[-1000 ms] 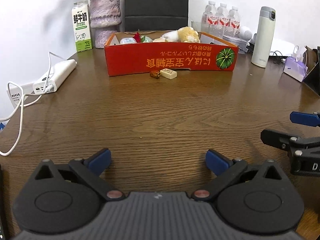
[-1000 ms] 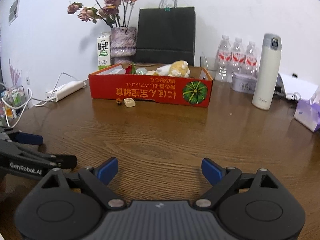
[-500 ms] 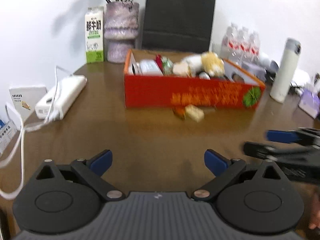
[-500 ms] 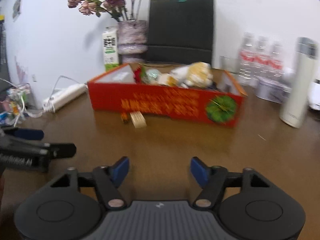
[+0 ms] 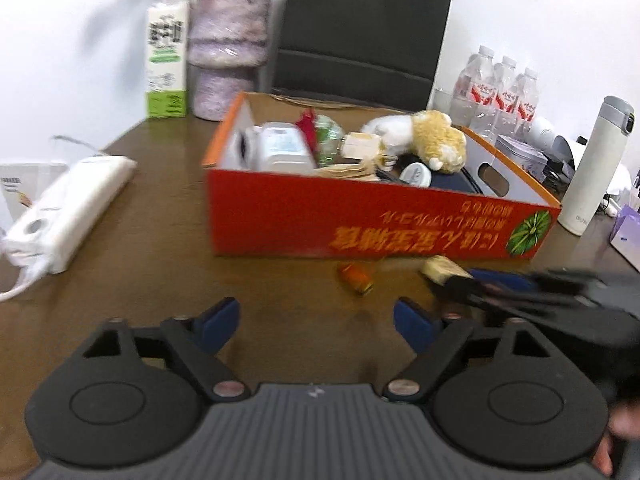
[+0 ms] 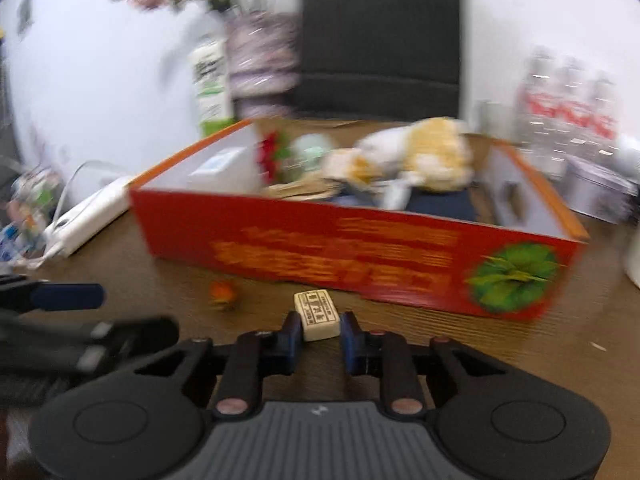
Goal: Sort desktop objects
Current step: 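Grasp the orange-red item with the left tool while the right tool grasps the wooden block, then carry the orange item and wooden block into the box and open both tools, then move both tools back over the table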
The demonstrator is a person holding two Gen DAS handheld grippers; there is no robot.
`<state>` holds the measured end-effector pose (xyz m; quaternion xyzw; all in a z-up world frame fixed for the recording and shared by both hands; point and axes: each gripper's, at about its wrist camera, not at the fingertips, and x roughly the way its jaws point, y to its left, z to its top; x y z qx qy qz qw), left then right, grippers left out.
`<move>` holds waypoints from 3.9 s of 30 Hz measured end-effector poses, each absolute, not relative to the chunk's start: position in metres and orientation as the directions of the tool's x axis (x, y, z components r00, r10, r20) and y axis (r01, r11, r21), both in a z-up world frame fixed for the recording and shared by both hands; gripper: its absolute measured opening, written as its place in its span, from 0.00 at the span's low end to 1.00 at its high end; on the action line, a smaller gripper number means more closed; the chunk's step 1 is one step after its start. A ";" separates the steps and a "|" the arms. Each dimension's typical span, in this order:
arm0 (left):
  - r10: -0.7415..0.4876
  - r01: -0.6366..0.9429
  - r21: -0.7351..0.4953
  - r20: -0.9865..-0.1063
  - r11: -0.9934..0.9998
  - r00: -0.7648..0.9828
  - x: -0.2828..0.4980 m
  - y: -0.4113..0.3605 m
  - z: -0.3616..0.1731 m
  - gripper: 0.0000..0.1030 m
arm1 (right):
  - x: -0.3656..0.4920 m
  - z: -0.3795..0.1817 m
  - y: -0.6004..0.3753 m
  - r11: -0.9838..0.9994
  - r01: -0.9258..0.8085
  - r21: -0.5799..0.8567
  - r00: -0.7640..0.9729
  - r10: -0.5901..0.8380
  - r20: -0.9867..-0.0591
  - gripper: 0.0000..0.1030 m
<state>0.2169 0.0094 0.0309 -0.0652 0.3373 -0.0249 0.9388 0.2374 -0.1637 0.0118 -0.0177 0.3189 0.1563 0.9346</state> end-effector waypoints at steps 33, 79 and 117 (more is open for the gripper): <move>-0.166 0.076 -0.202 -0.475 0.976 0.864 0.043 -0.019 0.061 0.14 | 0.040 0.058 -0.166 0.984 -0.179 -0.003 0.901 0.163 -0.402 0.20; -0.269 0.134 -0.256 -0.623 0.957 0.734 0.338 -0.024 0.102 0.42 | 0.314 0.091 -0.228 0.950 -0.181 0.254 0.768 0.298 -0.567 0.54; 0.077 -0.087 0.011 -0.581 0.996 0.810 0.068 -0.010 0.029 1.00 | 0.061 0.017 -0.177 0.985 -0.168 -0.041 0.815 0.115 -0.568 0.93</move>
